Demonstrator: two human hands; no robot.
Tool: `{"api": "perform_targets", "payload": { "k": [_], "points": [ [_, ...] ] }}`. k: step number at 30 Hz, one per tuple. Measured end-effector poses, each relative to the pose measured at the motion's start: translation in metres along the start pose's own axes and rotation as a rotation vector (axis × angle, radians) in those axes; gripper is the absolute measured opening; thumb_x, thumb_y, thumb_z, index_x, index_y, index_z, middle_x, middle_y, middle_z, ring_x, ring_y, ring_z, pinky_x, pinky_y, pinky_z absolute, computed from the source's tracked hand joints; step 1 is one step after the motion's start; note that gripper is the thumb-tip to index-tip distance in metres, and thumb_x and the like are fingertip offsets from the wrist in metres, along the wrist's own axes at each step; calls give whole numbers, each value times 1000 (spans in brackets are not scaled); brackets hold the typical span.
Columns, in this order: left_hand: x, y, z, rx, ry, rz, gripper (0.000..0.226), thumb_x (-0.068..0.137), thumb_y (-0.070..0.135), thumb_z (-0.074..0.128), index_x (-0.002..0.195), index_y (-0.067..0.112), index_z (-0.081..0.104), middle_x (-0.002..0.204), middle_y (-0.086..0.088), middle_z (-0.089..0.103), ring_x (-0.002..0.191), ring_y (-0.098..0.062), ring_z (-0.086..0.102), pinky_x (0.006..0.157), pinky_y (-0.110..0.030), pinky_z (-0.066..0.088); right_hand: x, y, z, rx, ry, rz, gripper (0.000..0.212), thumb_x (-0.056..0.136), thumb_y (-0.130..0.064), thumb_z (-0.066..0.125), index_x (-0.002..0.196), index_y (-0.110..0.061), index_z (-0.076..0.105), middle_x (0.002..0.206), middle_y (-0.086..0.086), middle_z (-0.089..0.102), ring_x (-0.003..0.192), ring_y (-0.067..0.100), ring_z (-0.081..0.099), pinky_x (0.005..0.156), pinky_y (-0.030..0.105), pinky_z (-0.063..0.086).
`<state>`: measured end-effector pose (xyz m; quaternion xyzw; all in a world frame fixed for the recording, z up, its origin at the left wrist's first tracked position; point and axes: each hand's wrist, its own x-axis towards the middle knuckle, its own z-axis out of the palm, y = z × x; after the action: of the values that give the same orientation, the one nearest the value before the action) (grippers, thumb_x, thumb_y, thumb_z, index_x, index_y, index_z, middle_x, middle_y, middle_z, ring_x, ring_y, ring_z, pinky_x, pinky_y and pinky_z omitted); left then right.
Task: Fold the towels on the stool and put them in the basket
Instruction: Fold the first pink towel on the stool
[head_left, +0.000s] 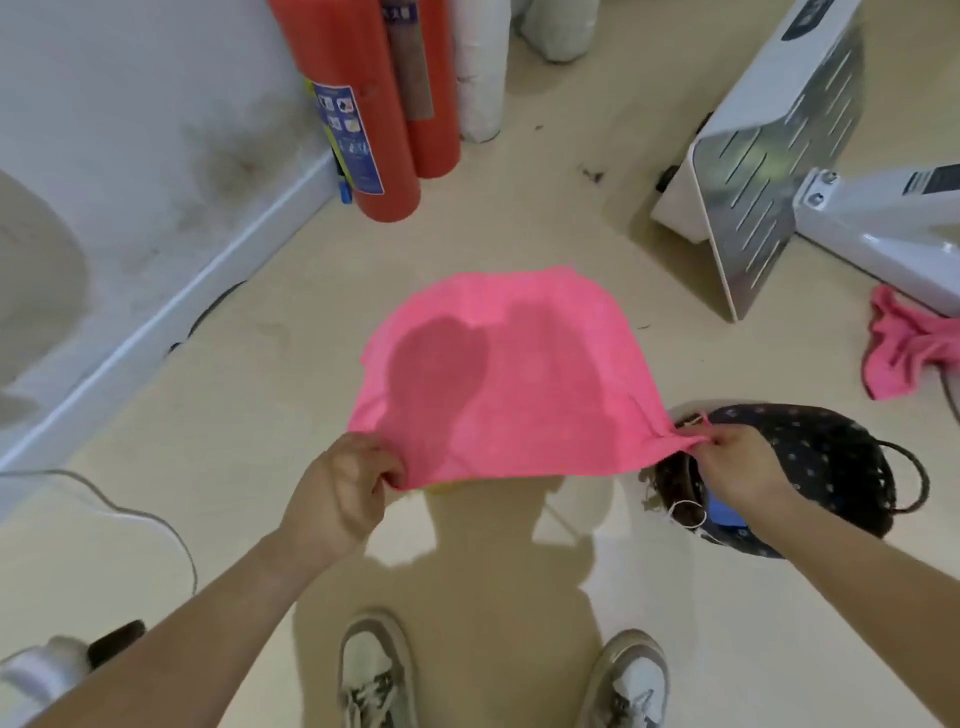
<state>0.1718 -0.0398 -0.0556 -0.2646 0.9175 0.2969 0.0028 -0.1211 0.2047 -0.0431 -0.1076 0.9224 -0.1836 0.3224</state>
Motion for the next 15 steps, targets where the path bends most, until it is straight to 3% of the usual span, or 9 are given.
{"api": "perform_targets", "payload": {
  "k": [2,4,7,8,10,12,15],
  "points": [
    [-2,-4,6,-58,-5,-118,31,60,10,39,64,21,69,67,17,64,67,-4,58,64,-15,45,8,5,8,-25,-39,10,36,91,2,44,116,-6,68,103,15,70,71,18,56,60,19,40],
    [5,-9,8,-244,-66,-286,28,54,11,42,57,21,68,56,16,63,60,-3,59,60,-18,47,21,9,14,-120,-76,13,33,89,2,46,110,-6,71,101,14,71,82,24,59,69,25,41],
    [24,-25,12,-541,-299,-472,34,42,5,36,53,5,69,53,-4,64,54,-12,58,53,-21,46,42,15,19,-86,-155,95,31,91,1,44,99,-4,73,77,11,65,69,25,55,62,29,42],
    [28,-36,14,-607,-363,-536,35,44,4,36,56,-2,69,57,-11,66,59,-15,61,55,-21,48,48,15,21,-4,-200,144,29,92,-3,43,100,-4,71,79,13,63,70,26,55,62,29,44],
    [33,-60,21,-672,-418,-657,28,57,2,44,66,0,71,73,-18,71,71,-24,66,66,-28,53,60,12,25,198,-355,256,27,98,-19,41,107,-6,62,100,18,65,82,29,62,69,35,50],
    [39,-76,31,-776,-416,-745,25,82,8,45,83,2,70,81,-16,73,70,-26,69,64,-30,55,76,12,35,279,-551,274,41,100,-38,34,108,-7,59,108,21,66,81,27,67,75,42,50],
    [53,-86,48,-943,-317,-806,24,89,10,41,89,1,63,82,-17,68,74,-29,70,61,-36,58,96,16,60,365,-650,274,48,97,-40,32,99,-1,60,80,20,67,78,32,66,70,43,53]
  ]
}}
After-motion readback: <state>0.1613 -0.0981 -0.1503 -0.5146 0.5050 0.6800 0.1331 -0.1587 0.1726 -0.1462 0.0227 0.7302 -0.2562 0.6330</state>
